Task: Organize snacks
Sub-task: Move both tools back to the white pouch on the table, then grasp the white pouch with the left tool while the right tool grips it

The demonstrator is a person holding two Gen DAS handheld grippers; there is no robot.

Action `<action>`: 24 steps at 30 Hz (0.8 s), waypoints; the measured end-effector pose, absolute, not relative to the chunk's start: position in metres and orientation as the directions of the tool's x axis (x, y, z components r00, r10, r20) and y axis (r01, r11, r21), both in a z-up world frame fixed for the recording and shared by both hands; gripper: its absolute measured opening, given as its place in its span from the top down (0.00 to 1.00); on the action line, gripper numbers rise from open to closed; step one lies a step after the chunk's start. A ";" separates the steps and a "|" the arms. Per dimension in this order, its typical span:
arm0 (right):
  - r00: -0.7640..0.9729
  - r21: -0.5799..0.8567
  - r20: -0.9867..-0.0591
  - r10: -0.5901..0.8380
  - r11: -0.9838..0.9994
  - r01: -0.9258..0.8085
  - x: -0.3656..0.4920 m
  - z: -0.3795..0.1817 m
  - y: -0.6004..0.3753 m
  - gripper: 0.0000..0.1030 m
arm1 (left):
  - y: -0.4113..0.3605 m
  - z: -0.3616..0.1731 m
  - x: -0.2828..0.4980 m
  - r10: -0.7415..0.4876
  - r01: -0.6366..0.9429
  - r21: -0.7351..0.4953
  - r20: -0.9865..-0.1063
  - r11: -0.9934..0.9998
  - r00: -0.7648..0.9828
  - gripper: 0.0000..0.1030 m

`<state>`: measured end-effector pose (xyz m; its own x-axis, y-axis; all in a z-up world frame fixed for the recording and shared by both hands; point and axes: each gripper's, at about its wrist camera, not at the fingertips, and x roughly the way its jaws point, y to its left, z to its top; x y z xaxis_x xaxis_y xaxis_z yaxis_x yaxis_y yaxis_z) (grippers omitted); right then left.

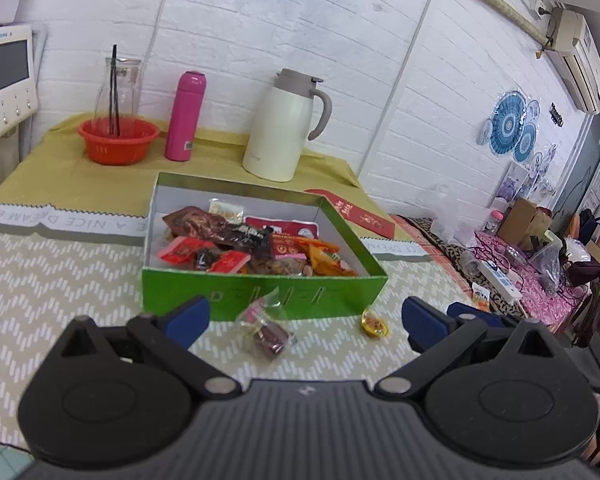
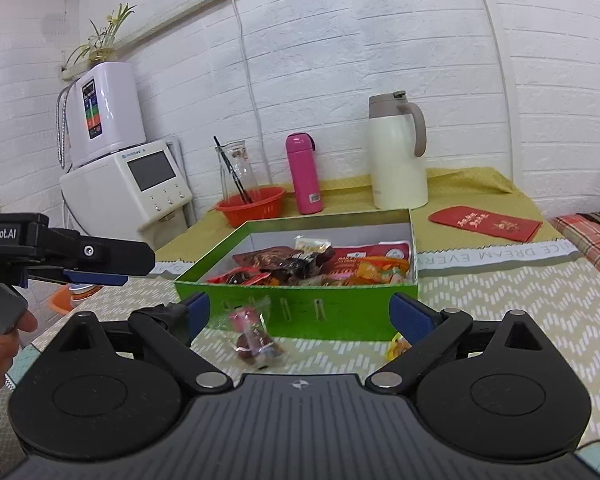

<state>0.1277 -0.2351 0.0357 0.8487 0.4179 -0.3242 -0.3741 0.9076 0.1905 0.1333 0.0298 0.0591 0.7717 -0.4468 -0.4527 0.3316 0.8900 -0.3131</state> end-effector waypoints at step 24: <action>0.521 0.419 -0.531 0.668 0.742 -0.523 0.095 -0.030 -0.150 0.00 | 0.106 -0.033 0.121 -0.484 0.255 -0.421 -0.641 0.871 0.595 0.25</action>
